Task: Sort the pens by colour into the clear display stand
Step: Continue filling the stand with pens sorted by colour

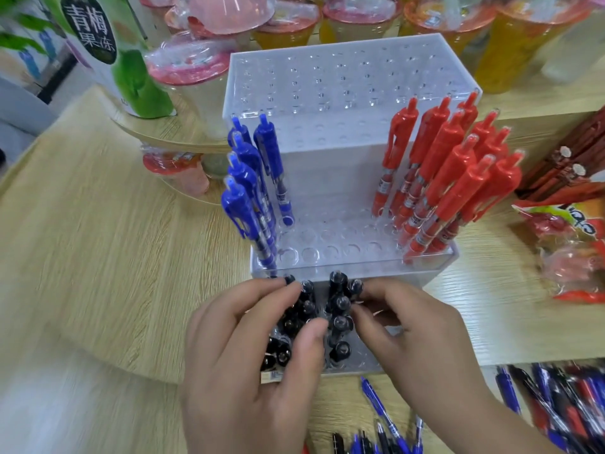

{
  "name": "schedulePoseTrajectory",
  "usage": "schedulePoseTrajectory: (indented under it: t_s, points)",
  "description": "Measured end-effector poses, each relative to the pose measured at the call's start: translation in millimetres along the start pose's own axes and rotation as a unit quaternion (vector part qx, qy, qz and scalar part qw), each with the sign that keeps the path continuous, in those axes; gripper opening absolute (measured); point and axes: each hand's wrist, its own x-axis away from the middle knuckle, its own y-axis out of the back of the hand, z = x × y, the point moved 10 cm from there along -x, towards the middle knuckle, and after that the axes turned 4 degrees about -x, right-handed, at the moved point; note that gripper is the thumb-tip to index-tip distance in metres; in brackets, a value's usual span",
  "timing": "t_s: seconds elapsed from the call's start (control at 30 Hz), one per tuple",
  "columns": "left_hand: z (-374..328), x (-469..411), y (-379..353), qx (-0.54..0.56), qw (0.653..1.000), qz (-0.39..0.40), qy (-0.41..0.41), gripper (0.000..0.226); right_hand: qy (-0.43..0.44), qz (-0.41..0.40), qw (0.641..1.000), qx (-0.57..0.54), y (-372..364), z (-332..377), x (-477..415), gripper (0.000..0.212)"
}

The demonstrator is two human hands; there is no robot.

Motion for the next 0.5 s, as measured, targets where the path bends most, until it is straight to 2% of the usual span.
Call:
schedulePoseTrajectory:
  t_s: [0.5]
  points:
    - [5.7, 4.8, -6.7, 0.05, 0.998, 0.009, 0.04, 0.027, 0.003, -0.035, 0.996, 0.088, -3.4, -1.2, 4.3, 0.021]
